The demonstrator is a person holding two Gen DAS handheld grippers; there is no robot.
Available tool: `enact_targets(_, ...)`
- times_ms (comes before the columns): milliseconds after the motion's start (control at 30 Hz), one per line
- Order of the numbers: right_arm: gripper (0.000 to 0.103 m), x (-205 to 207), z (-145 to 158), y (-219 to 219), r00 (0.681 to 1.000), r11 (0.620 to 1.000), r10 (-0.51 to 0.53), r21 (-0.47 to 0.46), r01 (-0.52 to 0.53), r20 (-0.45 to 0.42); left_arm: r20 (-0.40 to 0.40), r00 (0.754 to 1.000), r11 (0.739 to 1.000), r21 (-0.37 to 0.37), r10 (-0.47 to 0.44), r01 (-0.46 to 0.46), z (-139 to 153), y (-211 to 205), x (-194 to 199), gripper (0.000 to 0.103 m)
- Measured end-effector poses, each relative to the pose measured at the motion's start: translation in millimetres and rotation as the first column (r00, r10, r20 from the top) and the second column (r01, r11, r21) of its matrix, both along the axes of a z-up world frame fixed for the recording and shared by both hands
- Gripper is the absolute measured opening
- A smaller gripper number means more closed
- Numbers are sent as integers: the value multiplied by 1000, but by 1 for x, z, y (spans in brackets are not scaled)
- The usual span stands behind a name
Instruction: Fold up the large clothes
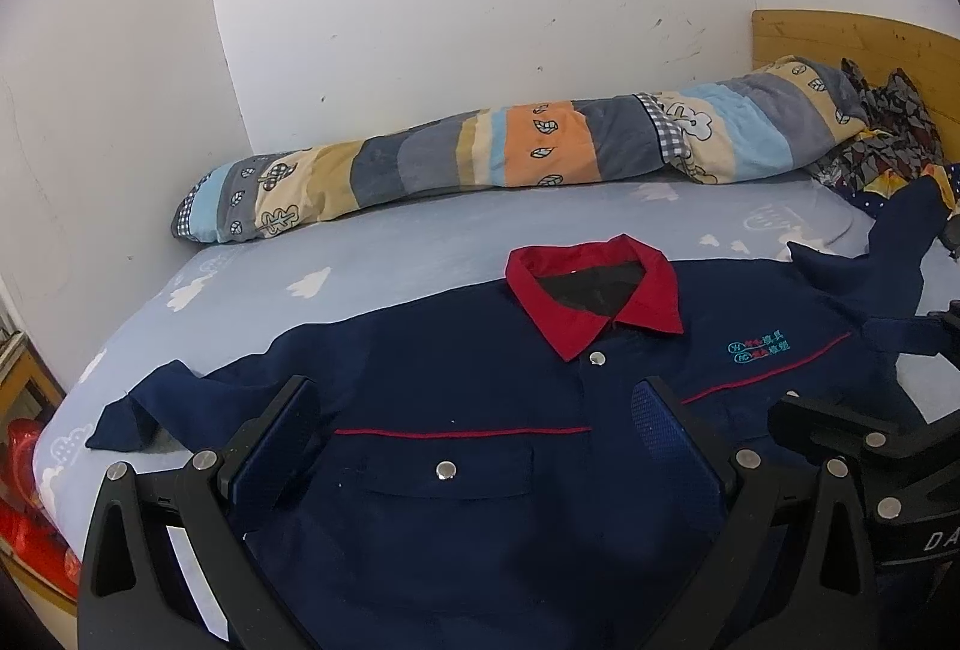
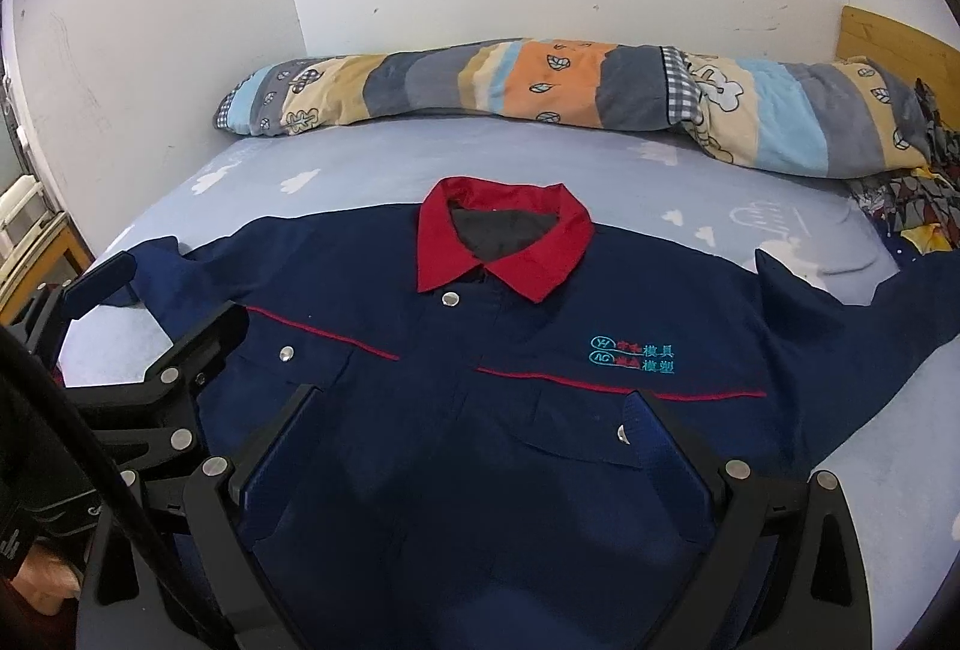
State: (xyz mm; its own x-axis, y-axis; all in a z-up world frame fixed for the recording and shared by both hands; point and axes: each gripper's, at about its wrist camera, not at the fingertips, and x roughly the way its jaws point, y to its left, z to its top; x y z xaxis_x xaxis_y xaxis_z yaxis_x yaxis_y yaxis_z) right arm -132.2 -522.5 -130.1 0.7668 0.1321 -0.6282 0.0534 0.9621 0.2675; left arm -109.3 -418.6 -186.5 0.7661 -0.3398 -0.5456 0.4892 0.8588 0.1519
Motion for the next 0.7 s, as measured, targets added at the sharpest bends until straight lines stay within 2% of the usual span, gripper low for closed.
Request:
enact_targets(67,101,0,-1,0,1000,1000,-11,13,11,-7,-8,1000,1000,5,-18,18,17,23,-7,103)
enact_targets(200,101,-1,0,4,999,1000,-30,0,30,-29,-13,999,999,14,-47,48,32,53,-16,103)
enact_targets(333,101,0,-3,2,993,996,-89,15,90,-74,-8,998,998,15,-60,60,33,73,-21,103)
enact_targets(367,101,0,-2,2,994,996,-86,15,88,-73,-13,997,997,22,-73,73,43,82,-23,103)
enact_targets(700,101,-1,1,7,991,995,-103,5,104,-88,-12,996,996,32,-85,86,58,97,-28,103)
